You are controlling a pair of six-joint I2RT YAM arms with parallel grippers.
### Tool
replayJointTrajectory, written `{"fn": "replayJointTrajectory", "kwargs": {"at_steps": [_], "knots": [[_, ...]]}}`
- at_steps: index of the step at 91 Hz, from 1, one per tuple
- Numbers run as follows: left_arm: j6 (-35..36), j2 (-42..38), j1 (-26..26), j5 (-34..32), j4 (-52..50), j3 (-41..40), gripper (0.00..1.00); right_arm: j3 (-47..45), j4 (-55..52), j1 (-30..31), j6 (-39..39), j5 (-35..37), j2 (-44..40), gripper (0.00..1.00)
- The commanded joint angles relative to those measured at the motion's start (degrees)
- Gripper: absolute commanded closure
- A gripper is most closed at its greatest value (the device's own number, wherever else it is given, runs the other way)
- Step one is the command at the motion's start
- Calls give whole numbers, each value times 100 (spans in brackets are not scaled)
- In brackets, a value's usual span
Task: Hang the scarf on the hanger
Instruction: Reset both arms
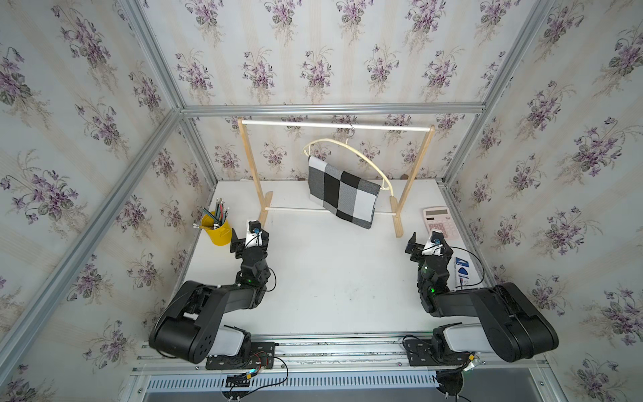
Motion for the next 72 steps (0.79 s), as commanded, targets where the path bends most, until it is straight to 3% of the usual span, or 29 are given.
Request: {"fn": "replayJointTrajectory", "kwargs": {"at_steps": [1, 7, 17, 24, 26, 33, 42, 53, 72], "knots": [[-1035, -292, 546, 1675, -1086, 68, 19, -45, 1206, -351, 62, -856, 494, 0], [-1208, 16, 915, 2563, -1764, 345, 20, 264, 720, -524, 116, -1286, 608, 0], [-1001, 1293, 1058, 3075, -354, 388, 23, 595, -240, -799, 259, -1943, 520, 0], [-941, 779, 1139, 3715, -2131, 872, 26, 626, -325, -833, 282, -2005, 497, 0], [-911, 844, 1149, 3704, -2194, 880, 27, 616, -320, -837, 282, -2004, 503, 0], [-1033, 1179, 1122, 3253, -982, 602, 23, 581, -223, -834, 296, -1903, 502, 0], [-1170, 948, 1112, 3162, -1934, 882, 18, 358, 192, -822, 490, -1397, 499, 0], [-1160, 1124, 1173, 3226, -1427, 780, 18, 420, 218, -825, 481, -1399, 503, 0], [-1182, 1106, 1173, 3240, -1514, 806, 17, 504, -22, -826, 478, -1394, 499, 0]]}}
